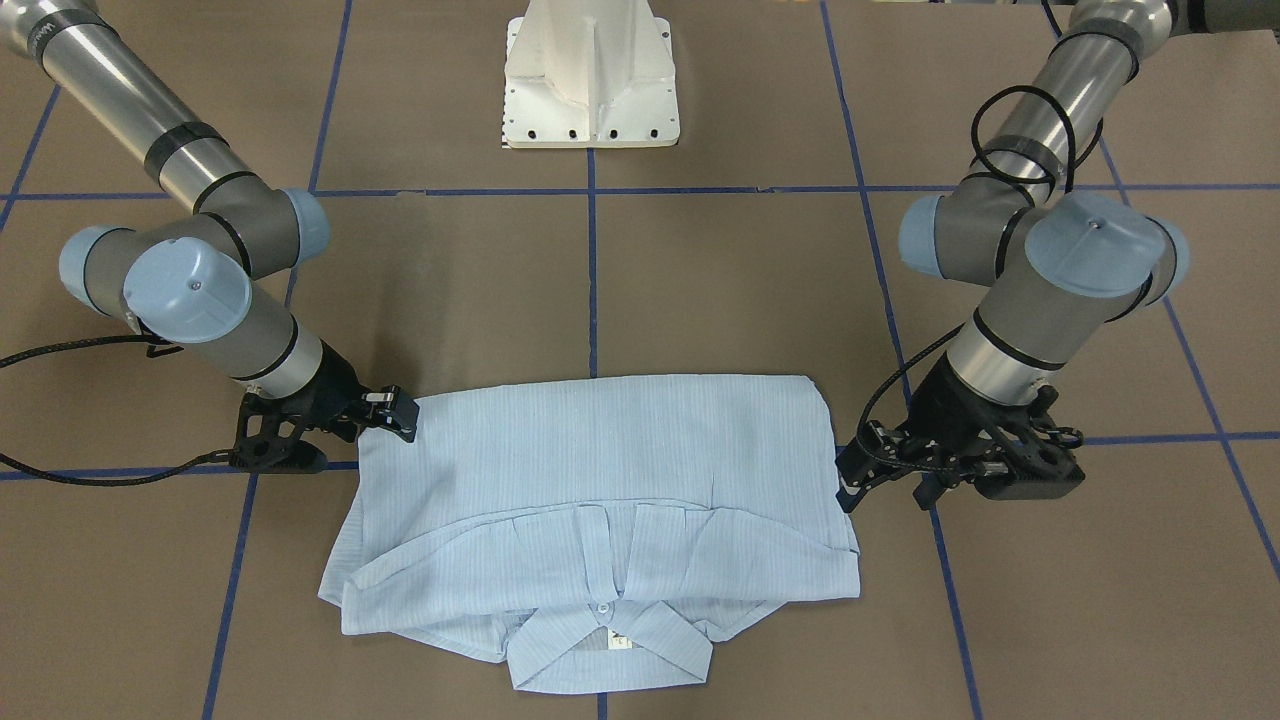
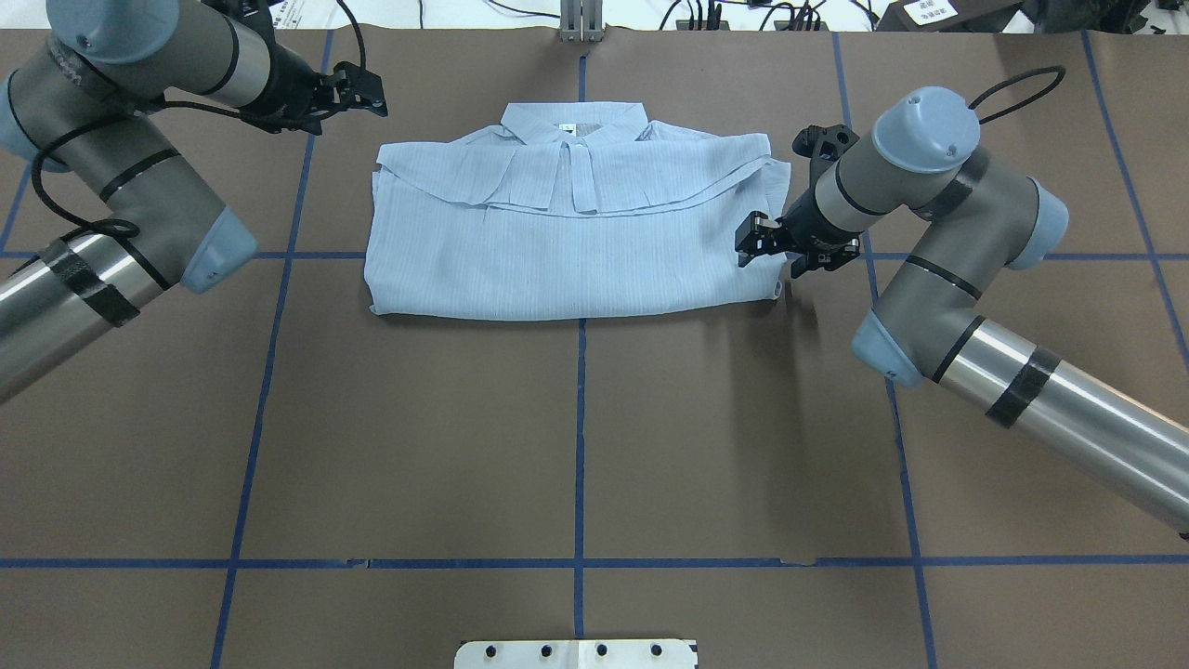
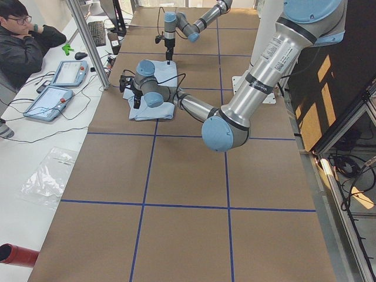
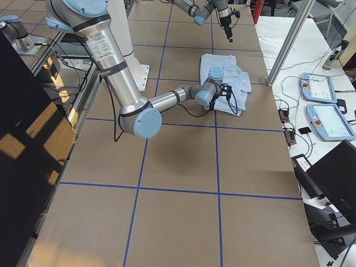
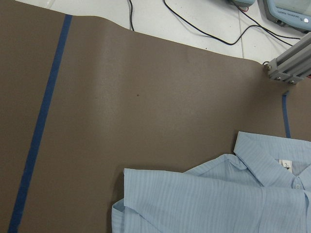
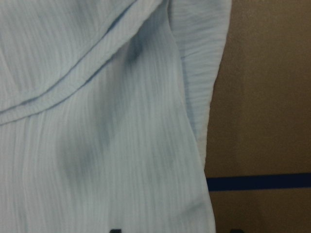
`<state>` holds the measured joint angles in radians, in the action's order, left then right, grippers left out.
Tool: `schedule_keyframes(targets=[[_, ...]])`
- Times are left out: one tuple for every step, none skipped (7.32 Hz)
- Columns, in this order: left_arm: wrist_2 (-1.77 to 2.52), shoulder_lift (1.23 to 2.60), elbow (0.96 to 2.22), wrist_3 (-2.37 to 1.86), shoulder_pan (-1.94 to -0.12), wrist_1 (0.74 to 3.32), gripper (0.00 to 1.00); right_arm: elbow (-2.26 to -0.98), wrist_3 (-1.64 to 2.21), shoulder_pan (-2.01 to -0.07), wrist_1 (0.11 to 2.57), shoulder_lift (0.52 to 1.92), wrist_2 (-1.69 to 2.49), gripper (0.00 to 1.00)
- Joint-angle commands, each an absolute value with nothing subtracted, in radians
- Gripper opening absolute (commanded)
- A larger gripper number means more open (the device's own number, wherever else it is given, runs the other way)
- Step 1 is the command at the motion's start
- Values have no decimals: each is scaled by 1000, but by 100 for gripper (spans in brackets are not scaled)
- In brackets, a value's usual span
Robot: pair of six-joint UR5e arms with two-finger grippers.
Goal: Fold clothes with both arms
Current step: 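Lower the right gripper to the folded shirt's side edge and grasp it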
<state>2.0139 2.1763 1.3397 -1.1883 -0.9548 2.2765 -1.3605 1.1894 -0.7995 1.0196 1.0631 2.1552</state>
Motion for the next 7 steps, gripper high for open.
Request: schedule_keyframes(targets=[[2014,2174,1347,-1189,-956,2276,100,-1362,1181,-811,1025,1069,2167,57],[2014,2174,1347,-1189,-956,2276,100,-1362,1181,-831,1026,1068,2180,57],[2014,2174,1347,-1189,-956,2276,100,-1362,1181,-847,1028,1065,2181,57],[2014,2169,1347,-1187,-956,2278,100,-1355,1174,-845,1026,1066,2178,57],[2014,2163,1347,-1186,-954,2279,100,-1353,1169,-844,1028,1065,2178,57],[2013,2158,1347,-1186,-954,2281,100,-1348,1169,-830,1028,1066,2174,58],[2013,2155,1351,-1186,-956,2281,100,-1347,1169,-824,1028,1060,2177,58]])
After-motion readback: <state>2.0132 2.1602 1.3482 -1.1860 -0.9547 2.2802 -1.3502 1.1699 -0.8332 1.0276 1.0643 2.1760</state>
